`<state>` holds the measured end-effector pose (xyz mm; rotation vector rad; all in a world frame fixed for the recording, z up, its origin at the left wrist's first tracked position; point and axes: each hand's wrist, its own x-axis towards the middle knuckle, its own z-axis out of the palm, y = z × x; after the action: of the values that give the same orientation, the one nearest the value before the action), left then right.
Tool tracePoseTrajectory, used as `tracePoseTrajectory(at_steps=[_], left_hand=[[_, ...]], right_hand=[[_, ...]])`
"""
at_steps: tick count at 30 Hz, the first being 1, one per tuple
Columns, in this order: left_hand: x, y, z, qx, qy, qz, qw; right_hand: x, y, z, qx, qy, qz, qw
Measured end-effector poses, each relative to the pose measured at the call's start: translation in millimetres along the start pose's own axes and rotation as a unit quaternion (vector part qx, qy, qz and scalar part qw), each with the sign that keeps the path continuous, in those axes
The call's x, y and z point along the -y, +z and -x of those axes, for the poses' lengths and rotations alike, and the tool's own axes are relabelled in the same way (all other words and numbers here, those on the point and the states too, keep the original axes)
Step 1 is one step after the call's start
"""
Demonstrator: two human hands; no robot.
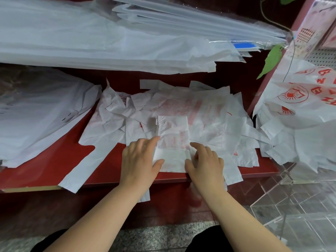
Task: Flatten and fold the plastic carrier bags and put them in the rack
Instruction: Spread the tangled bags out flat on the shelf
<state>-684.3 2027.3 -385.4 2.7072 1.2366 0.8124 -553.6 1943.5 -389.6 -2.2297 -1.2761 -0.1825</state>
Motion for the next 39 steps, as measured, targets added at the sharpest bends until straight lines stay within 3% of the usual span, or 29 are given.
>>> tracePoseTrajectory(at_steps=[2,3,4,5,7,8,11,14,16,19,22,27,34,37,38,39], left_hand=[[7,12,3,-0.049,0.146,0.016,0.988],[9,9,3,-0.017,0.198,0.018,0.980],[9,5,3,0.064,0.219,0.018,0.973],[7,1,4,0.134,0.221,0.020,0.966],[10,-4,6,0.202,0.187,0.013,0.961],[13,-2,7,0.198,0.191,0.000,0.961],[14,-7,7,0.148,0.207,0.023,0.967],[13,-13,11,0.107,0.186,0.081,0.973],[10,-19,14,0.114,0.107,0.160,0.975],[9,-17,9,0.137,-0.014,0.283,0.949],[10,-13,0,0.139,-0.082,0.311,0.936],[16,5,-8,0.098,-0.155,0.269,0.945],[5,-3,-17,0.041,-0.090,0.054,0.994],[13,3,-15,-0.008,0.082,0.019,0.996],[14,0,-16,0.023,0.142,0.019,0.989],[15,-4,-17,0.107,0.171,0.021,0.979]], right_hand=[[-1,0,0,-0.026,-0.071,-0.015,0.997],[-3,-1,-1,-0.011,-0.113,-0.011,0.994],[-7,-3,-1,0.013,-0.154,-0.003,0.988],[-11,-5,0,0.044,-0.188,-0.001,0.981],[-20,-11,0,0.150,-0.215,-0.007,0.965],[-23,-16,-2,0.194,-0.222,-0.009,0.955],[-30,-17,-3,0.194,-0.272,0.033,0.942],[-32,-23,-3,0.182,-0.244,-0.042,0.952],[-29,-29,-3,0.158,-0.214,-0.120,0.956],[-23,-39,-4,0.199,-0.105,-0.222,0.949],[-23,-32,-15,0.184,-0.023,-0.239,0.953],[-15,-17,-34,0.159,0.069,-0.231,0.957],[-7,-4,-37,0.110,0.030,-0.085,0.990],[-4,-5,-35,0.074,-0.092,-0.007,0.993],[-6,-5,-34,0.072,-0.136,-0.009,0.988],[-11,-4,-34,0.076,-0.179,-0.011,0.981]])
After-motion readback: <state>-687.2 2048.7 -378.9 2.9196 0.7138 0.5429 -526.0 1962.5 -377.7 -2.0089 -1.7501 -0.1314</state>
